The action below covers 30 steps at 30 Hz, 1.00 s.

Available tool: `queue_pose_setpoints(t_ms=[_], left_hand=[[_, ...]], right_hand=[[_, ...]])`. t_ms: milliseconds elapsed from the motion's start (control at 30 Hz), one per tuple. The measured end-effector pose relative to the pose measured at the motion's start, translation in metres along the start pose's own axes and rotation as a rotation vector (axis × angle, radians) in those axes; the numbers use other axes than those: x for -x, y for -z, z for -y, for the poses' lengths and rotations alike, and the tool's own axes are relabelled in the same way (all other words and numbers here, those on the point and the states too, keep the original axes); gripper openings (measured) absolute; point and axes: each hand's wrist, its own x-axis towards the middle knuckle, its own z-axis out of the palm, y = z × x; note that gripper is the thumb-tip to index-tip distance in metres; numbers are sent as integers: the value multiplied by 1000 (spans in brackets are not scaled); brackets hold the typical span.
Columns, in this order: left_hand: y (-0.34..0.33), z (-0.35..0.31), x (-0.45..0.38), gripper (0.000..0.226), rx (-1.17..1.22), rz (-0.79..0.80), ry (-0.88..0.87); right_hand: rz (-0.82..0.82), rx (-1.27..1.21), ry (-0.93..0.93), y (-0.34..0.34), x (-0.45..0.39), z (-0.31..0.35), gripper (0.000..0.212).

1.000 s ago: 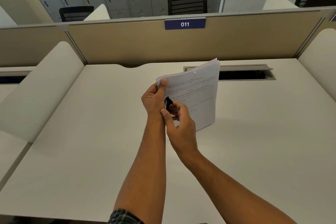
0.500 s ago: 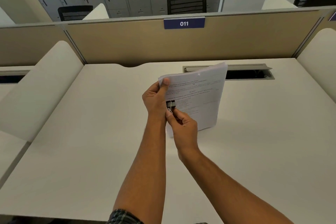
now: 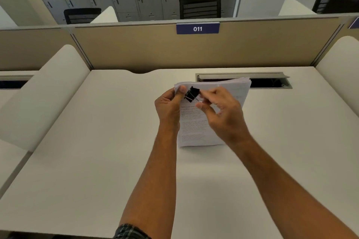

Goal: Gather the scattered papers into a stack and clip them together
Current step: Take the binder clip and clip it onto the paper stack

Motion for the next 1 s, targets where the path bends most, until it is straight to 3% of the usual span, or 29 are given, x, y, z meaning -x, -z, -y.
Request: queue_pose_setpoints(t_ms=[100, 300, 433, 533, 733, 1000], left_hand=[[2, 0, -1, 14, 4, 16, -28], [2, 2, -1, 15, -34, 20, -18], [5, 5, -3, 23, -46, 31, -13], [6, 4, -3, 29, -47, 25, -31], [9, 3, -3, 16, -48, 48, -27], [8, 1, -3, 14, -31, 40, -27]], right_hand=[[27, -37, 60, 13, -14, -5, 33], [29, -251, -32, 5, 2, -12, 28], [22, -234, -19, 9, -1, -13, 27], [66, -122, 97, 22, -17, -11, 27], [307, 318, 362, 54, -78, 11, 32], [778, 718, 492, 53, -134, 54, 33]])
